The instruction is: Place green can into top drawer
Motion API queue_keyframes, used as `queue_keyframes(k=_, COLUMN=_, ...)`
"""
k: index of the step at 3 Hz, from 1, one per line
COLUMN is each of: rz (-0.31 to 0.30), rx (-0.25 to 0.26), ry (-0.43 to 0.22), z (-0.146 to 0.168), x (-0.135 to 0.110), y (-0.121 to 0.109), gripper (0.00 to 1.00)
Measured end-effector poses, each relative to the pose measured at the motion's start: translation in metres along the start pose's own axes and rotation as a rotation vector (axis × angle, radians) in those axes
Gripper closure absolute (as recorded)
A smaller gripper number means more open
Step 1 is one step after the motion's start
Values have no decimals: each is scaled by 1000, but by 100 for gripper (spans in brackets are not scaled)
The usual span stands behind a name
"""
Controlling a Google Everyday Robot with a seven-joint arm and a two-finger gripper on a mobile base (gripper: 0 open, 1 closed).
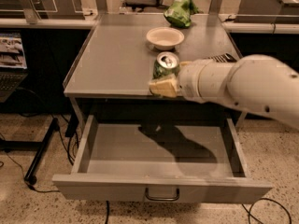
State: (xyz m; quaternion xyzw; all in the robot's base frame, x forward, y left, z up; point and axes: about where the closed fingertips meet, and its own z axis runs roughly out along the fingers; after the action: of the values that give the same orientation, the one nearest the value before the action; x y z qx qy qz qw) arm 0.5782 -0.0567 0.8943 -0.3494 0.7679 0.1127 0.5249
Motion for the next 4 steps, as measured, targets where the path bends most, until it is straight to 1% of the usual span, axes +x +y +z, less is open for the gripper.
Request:
queue_keyframes(k=1, rz=65, rx=41, ry=11, z=-8, x=28, y=19, gripper=100)
queue_keyframes(k=3, rz=165, rx=63, ry=48, z=-14, x=63, y=47, gripper=100)
queue_keyframes(k=4, rz=205, rx=73, ry=78, z=-12, x=85, y=52, gripper=100)
